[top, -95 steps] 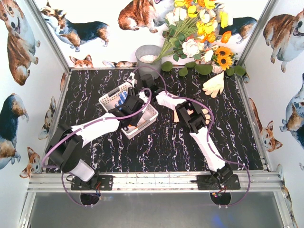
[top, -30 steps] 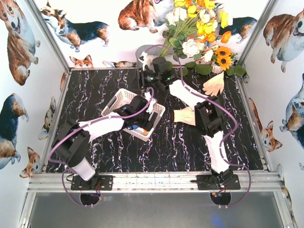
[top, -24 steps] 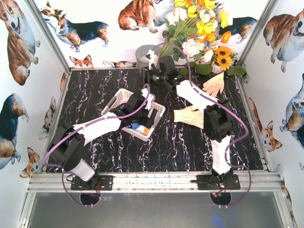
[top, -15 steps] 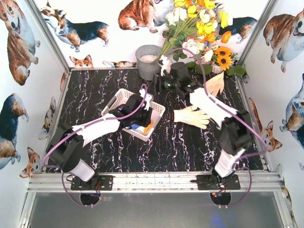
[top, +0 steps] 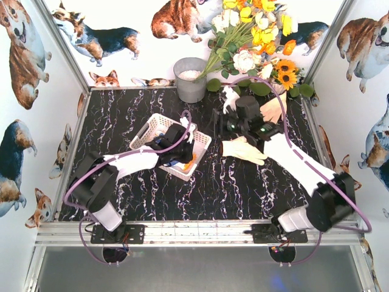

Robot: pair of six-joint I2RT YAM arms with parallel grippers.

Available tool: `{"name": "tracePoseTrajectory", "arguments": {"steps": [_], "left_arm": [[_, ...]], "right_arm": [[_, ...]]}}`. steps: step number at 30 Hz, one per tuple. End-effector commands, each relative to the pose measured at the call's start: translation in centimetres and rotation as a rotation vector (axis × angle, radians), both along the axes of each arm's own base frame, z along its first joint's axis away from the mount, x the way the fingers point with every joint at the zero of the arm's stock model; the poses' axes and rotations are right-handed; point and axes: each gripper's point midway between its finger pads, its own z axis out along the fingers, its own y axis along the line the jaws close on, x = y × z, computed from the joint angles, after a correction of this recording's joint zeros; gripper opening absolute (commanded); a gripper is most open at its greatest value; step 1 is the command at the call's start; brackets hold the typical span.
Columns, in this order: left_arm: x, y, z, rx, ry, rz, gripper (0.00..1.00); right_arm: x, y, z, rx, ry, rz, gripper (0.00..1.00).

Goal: Put the gloves into the storage basket
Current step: Place the glove in the bin, then move the glove to the center of the board.

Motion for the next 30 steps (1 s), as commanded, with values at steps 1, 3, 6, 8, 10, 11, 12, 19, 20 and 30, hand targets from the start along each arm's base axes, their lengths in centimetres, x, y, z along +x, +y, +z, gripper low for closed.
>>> {"name": "tracePoseTrajectory", "arguments": {"steps": [1,3,6,8,10,11,12,19,20,30], "left_arm": [[1.8,0.3,-1.2,0.009,-0.033,0.043,0.14],[2.0,0.0,-1.5,-0.006,-0.037,0.036,0.14],[1.8,-1.0,-2.4,-0.034,-0.004,0.013,0.16],[1.4,-1.3,-2.9,-0.056,0.014,0.002,0.19],[1.4,-1.3,-2.7,-0.069,0.005,0.008,0.25],[1.6,-1.2,-2.2,-0.071,-0.009,0.014,0.29],[1.8,-1.1,-1.5,-0.074,-0.023,0.019,0.35],[3.2,2.3,4.5,-0.073,-0.127,0.100,0.72],[3.4,3.0,5.2,-0.070,-0.138,0.114,0.75],[4.0,12.7,12.2,-0.035,-0.259,0.264,1.00]], "right_arm": [[-1.5,-3.5,0.6,-0.047,-0.015,-0.117,0.46],[-2.4,-5.1,0.4,-0.071,-0.014,-0.161,0.46],[-3.4,-7.4,-0.7,-0.119,0.016,-0.240,0.47],[-3.9,-9.2,-1.9,-0.158,0.055,-0.308,0.48],[-4.4,-10.7,-2.2,-0.178,0.069,-0.368,0.49],[-4.5,-11.1,-2.6,-0.190,0.082,-0.389,0.50],[-4.6,-11.5,-2.9,-0.203,0.092,-0.407,0.51],[-2.6,-10.8,-5.8,-0.228,0.174,-0.445,0.51],[-2.1,-10.7,-6.3,-0.232,0.185,-0.449,0.50],[1.7,-8.4,-12.6,-0.354,0.349,-0.403,0.45]]}}
